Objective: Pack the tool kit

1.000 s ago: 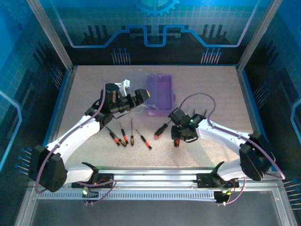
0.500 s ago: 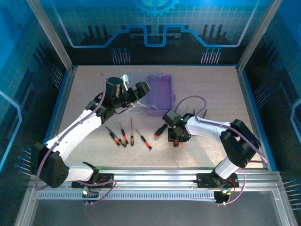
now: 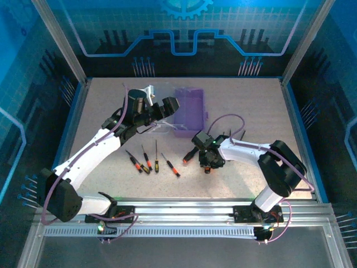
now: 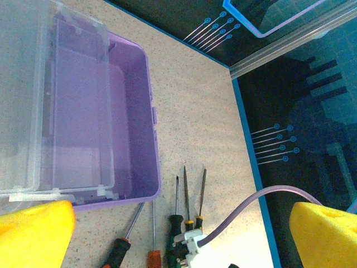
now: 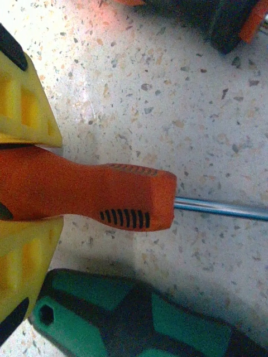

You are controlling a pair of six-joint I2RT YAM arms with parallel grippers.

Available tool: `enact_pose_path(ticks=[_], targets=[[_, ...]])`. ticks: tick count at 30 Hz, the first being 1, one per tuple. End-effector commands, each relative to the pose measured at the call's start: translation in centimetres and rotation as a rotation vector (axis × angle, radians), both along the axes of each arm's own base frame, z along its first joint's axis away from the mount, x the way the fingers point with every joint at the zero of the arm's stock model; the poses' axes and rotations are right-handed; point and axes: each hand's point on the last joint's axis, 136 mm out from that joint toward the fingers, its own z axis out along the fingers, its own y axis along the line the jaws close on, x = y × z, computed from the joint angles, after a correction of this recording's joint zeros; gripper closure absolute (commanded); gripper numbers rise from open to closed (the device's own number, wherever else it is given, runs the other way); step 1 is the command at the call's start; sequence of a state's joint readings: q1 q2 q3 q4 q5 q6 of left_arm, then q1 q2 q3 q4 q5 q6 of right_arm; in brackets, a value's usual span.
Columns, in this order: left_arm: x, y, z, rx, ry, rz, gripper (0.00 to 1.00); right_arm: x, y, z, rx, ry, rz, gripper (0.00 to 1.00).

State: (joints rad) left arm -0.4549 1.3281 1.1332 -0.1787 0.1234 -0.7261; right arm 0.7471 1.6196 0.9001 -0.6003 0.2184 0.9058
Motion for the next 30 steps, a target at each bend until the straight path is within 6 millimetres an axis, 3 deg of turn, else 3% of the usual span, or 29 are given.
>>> enact_pose_path(ticks=[1,12,21,30], targets=[[-0.4,0.0,-0.4,0.022,-0.019,-0.014,0.01,0.1,-0.4,1.4,-0.002,-0.061,-0.027,0.75],[-0.4,1.2,-0.3,0.096,-0.06,0.015,0.01,0.1,-1.1,5.7,0.034,-0.156,0.019,0.78],[0.1,4.5,0.2,0.194,-0.109,0.155,0.01,3.7,0.1,11.0,0.057,-0.274,0.125,0.79],[1.2,7.7,-0.4,0.233,-0.108,0.275,0.0,8.1,0.8,13.7,0.102,-0.33,0.147,0.79]])
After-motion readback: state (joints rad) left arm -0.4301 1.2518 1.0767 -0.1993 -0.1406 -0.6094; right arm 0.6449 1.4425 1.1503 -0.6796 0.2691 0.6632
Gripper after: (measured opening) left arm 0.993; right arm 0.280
